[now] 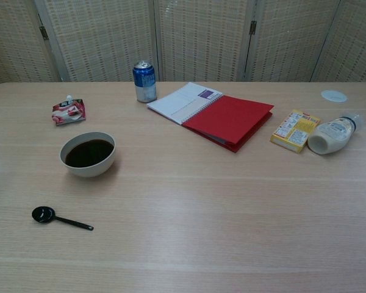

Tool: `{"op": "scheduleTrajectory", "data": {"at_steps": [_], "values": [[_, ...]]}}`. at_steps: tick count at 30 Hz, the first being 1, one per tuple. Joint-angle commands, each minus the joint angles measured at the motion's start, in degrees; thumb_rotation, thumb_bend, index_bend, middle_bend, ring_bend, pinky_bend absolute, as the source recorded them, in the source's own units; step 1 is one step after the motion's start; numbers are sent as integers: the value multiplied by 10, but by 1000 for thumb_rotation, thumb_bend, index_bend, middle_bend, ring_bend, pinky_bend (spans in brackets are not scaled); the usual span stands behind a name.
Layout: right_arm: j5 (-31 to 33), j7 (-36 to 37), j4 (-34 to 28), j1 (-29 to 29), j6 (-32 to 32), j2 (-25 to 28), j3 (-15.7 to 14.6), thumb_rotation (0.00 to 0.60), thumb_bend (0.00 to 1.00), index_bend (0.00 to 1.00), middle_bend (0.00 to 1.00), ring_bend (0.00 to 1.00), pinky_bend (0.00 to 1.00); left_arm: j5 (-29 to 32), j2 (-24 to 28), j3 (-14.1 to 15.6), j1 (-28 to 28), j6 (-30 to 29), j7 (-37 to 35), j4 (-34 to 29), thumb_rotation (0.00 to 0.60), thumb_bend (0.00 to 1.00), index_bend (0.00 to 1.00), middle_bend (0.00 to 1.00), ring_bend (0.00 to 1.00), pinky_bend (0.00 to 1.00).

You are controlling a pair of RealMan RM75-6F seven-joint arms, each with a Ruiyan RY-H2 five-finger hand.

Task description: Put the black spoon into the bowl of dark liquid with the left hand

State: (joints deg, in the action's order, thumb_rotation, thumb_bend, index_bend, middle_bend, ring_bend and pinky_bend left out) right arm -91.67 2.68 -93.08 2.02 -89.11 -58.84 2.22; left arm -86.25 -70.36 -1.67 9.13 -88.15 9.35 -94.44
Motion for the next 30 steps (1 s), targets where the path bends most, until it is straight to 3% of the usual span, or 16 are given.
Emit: {"op": "scheduleTrajectory", "data": {"at_steps": [1,8,13,16,21,30], "values": [[0,0,0,1,1,0,1,600,304,295,268,321,345,-18,-1,-1,10,8,14,-1,600,264,354,420,364,428],[2,1,4,7,10,-1,1,600,304,295,268,321,345,-62,7,13,49,70,26,-28,600,264,401,465,392,463],[4,3,6,7,11,1,1,600,304,295,268,321,345,-88,-7,21,78,114,39,-26,600,264,407,547,473,624],[7,6,8,7,11,2,1,600,304,295,268,321,345,-97,-28,24,93,138,46,-17,600,264,428,673,593,754],[8,8,11,7,13,2,0,600,294,295,268,321,345,-120,-65,29,117,174,130,12,600,264,473,799,722,884],[13,9,15,10,21,-1,0,600,294,295,268,321,345,-73,-114,29,155,272,195,8,600,264,447,869,786,961]]}}
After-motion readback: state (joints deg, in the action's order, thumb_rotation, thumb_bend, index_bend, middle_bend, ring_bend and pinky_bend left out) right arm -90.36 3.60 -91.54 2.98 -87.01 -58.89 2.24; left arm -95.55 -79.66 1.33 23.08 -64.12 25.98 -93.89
